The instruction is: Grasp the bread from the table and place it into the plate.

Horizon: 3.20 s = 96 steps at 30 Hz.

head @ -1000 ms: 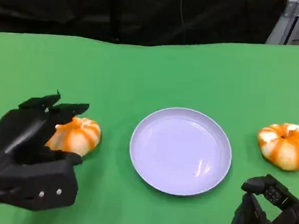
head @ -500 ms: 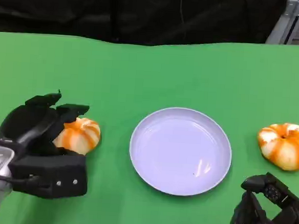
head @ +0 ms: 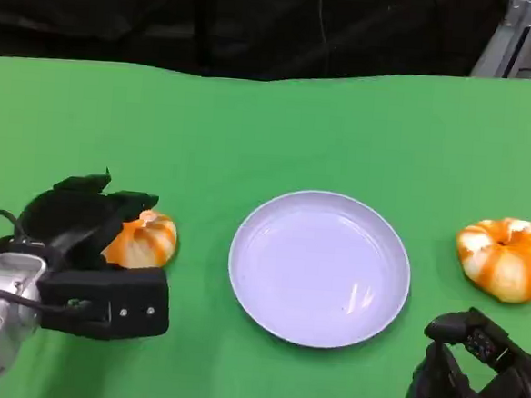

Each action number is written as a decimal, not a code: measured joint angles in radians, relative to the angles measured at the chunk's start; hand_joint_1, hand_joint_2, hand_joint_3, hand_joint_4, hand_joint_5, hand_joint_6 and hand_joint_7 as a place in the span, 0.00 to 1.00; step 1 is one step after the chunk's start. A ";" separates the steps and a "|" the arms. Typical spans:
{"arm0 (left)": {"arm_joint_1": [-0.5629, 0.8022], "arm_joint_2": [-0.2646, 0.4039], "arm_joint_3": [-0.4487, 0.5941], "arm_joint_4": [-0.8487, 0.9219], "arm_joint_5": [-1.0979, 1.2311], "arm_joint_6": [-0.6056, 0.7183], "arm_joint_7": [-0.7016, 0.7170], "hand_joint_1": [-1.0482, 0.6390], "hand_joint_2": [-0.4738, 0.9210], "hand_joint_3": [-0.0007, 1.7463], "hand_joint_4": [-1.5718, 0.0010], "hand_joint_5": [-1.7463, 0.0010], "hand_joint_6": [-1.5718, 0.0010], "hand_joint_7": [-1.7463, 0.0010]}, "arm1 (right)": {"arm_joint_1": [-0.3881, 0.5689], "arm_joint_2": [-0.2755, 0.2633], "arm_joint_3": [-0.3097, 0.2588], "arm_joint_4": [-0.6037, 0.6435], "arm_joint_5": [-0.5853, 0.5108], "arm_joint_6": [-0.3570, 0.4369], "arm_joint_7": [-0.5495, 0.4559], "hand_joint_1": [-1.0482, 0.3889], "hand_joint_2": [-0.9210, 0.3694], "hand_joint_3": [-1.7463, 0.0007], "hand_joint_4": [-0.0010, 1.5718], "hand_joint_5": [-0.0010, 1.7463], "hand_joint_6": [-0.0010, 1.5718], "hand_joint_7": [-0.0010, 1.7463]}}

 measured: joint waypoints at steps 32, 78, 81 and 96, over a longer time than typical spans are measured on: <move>-0.092 -0.046 -0.081 0.280 -0.015 -0.012 0.109 0.10 1.00 0.12 0.87 0.99 0.73 1.00 | 0.011 0.000 0.010 -0.012 0.004 0.000 -0.002 0.62 0.29 0.40 0.54 0.99 0.53 0.79; -0.120 -0.117 -0.068 0.390 -0.133 -0.130 0.299 0.58 0.95 0.24 0.53 0.00 0.65 0.00 | 0.017 0.000 0.011 -0.013 0.007 -0.001 0.003 0.62 0.29 0.41 0.54 0.98 0.53 0.79; -0.118 -0.117 -0.064 0.372 -0.134 -0.137 0.299 0.59 0.94 0.24 0.53 0.00 0.64 0.00 | 0.017 0.000 0.011 -0.013 0.007 -0.001 0.003 0.62 0.29 0.40 0.54 0.98 0.53 0.79; -0.085 -0.095 -0.031 0.129 -0.135 -0.170 0.290 0.61 0.99 0.16 0.55 0.00 0.61 0.00 | 0.013 0.000 0.010 -0.013 0.005 -0.001 0.001 0.62 0.30 0.39 0.54 1.00 0.53 0.80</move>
